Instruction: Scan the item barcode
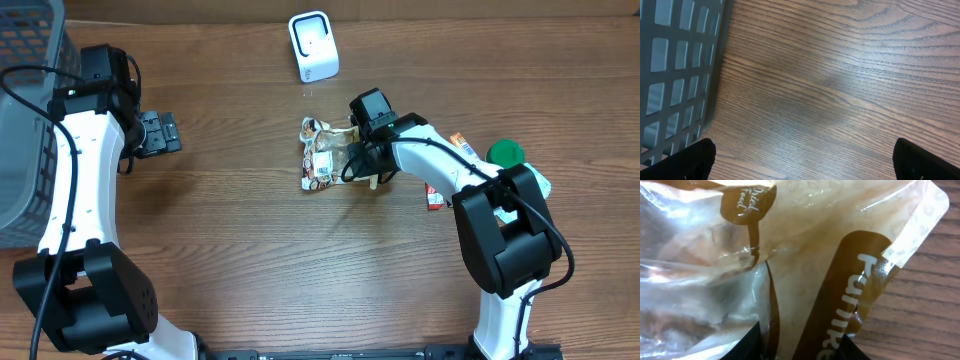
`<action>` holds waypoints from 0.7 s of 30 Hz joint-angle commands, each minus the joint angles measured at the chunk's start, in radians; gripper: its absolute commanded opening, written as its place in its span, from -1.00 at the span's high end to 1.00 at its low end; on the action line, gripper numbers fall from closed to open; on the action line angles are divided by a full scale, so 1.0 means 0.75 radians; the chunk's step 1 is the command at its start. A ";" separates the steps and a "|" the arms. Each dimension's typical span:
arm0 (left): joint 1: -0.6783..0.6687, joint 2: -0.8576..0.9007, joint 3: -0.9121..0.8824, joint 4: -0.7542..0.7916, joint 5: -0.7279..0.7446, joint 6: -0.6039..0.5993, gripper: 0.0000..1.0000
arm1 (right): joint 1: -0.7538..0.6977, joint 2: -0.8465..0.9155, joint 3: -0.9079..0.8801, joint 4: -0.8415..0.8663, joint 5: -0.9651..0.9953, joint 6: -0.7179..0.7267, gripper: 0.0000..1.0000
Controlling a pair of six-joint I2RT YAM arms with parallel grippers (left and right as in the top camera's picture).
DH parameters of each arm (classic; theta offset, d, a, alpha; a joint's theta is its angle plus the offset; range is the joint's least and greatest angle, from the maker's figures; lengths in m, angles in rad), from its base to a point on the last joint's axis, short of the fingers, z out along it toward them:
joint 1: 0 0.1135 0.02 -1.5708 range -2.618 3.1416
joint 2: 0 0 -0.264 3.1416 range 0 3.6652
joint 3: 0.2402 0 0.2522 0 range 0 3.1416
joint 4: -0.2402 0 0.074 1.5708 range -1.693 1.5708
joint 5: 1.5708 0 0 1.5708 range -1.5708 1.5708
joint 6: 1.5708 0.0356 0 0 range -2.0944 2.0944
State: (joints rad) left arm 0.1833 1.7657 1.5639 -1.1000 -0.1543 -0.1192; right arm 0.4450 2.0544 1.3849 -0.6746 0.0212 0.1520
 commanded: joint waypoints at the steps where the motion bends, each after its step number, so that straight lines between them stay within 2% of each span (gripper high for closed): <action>1: -0.009 0.000 0.003 0.001 0.003 0.025 -0.99 | -0.006 -0.026 0.028 0.007 -0.061 -0.036 0.70; 3: -0.010 0.000 0.003 0.001 0.003 0.024 -1.00 | -0.010 -0.071 0.030 0.022 -0.098 -0.041 0.74; 6: -0.009 0.000 0.003 0.001 0.003 0.024 -1.00 | -0.014 -0.125 0.030 0.026 -0.154 -0.041 0.93; 15: -0.010 0.000 0.003 0.001 0.003 0.024 -1.00 | -0.020 -0.258 0.030 0.023 -0.273 -0.041 0.93; 21: -0.009 0.000 0.003 0.001 0.003 0.024 -1.00 | -0.021 -0.431 0.031 0.004 -0.280 -0.041 0.93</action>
State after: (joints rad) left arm 0.1833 1.7657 1.5639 -1.1000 -0.1543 -0.1192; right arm 0.4377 1.8404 1.3857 -0.6861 -0.1680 0.1295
